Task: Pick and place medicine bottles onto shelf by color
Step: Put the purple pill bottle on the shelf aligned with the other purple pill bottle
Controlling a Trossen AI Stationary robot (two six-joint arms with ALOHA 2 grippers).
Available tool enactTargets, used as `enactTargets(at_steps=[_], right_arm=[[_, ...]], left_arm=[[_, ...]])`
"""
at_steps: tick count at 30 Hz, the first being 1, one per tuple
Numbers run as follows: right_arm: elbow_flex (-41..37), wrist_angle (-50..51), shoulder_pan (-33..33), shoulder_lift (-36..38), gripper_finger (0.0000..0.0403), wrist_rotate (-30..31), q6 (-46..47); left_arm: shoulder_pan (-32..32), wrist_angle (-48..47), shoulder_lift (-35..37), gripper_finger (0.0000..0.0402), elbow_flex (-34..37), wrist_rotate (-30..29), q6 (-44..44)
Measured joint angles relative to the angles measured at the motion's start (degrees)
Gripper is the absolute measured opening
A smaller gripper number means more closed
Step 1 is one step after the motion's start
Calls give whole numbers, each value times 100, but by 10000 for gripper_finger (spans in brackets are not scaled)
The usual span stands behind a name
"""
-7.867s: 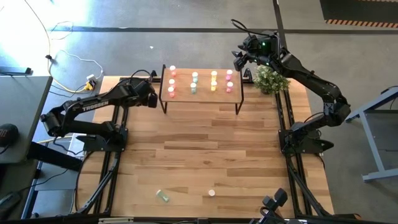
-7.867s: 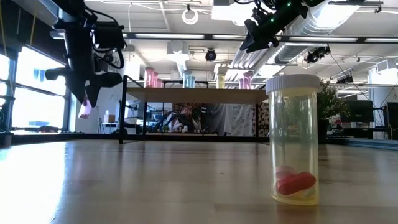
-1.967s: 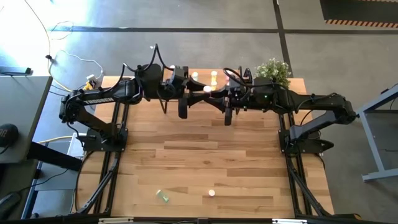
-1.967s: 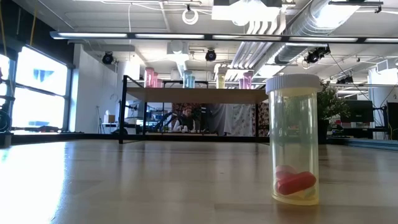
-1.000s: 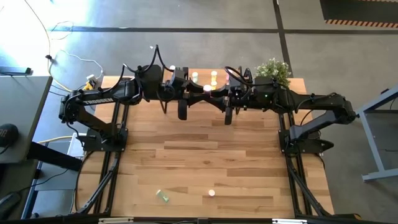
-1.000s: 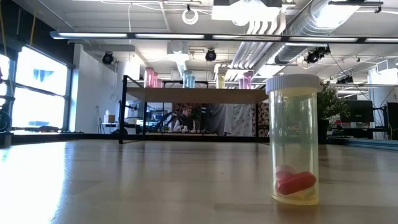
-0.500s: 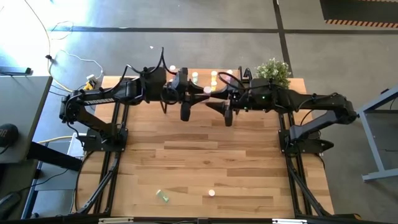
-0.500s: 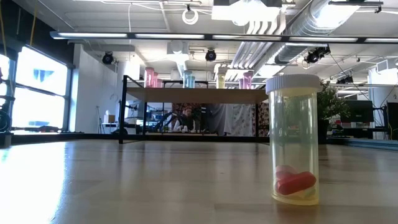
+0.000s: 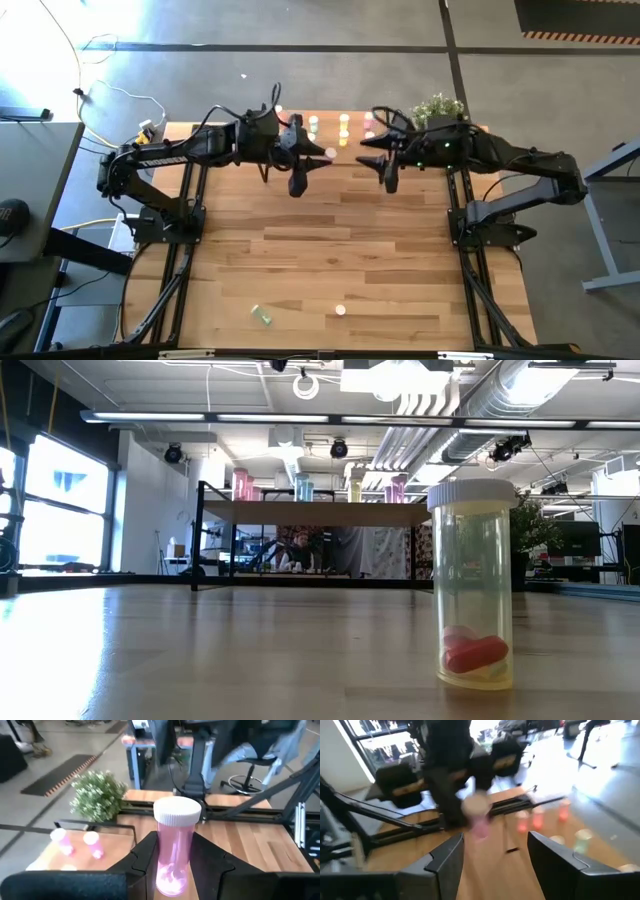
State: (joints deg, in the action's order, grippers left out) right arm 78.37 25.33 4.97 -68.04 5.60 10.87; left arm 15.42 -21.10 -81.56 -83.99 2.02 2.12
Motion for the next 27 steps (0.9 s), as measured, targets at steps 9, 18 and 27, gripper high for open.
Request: enactTargets(at_steps=[9, 18, 27], right_arm=[[2, 15, 600, 204, 209, -1091, -968], [4, 184, 855, -2, 209, -2067, -983], [2, 597, 855, -316, 209, -2220, -939]], left_arm=[[-153, 395, -437, 86, 158, 193, -242], [-205, 1013, -997, 86, 161, 125, -496], [-205, 1509, -1252, 86, 169, 134, -500]])
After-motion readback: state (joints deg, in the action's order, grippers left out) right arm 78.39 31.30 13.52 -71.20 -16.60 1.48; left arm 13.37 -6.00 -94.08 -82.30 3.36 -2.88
